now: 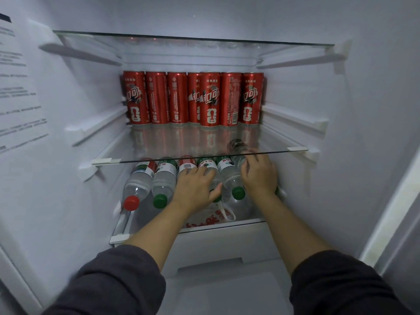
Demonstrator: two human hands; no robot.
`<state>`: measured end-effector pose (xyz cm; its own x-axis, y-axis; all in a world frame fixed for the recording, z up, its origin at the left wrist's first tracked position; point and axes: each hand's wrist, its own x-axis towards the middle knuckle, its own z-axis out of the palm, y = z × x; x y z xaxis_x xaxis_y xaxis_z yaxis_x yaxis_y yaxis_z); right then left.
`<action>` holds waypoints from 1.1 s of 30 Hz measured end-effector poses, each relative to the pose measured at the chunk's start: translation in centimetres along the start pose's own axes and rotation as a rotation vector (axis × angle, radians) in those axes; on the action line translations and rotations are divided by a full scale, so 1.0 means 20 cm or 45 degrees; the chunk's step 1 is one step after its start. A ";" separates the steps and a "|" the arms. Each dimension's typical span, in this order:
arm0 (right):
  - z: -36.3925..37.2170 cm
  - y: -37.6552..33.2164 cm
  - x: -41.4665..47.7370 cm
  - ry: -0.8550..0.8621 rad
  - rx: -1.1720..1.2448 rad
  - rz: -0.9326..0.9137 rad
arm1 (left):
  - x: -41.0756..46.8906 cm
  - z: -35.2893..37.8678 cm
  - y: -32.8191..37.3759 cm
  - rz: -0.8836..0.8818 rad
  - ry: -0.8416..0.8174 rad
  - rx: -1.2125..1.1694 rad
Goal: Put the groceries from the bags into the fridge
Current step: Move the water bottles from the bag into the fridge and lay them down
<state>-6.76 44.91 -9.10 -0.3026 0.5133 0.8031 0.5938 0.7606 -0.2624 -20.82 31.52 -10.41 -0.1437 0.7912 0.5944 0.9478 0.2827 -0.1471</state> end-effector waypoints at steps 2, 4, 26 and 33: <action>-0.03 0.00 0.00 -0.054 0.045 0.001 | 0.00 -0.01 0.00 -0.001 -0.006 -0.002; -0.06 0.03 -0.01 -0.020 0.175 0.029 | -0.01 -0.02 0.00 -0.012 -0.004 -0.011; -0.04 -0.23 -0.13 0.120 0.308 -0.410 | -0.13 -0.18 -0.19 -0.179 0.179 0.108; 0.03 -0.25 -0.11 -0.189 0.103 -0.496 | -0.19 -0.19 -0.30 -0.239 0.101 0.082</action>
<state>-9.41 40.31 -9.77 -0.6003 0.2282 0.7665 0.3552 0.9348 -0.0001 -24.88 24.82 -8.75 -0.2909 0.6766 0.6765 0.8858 0.4576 -0.0768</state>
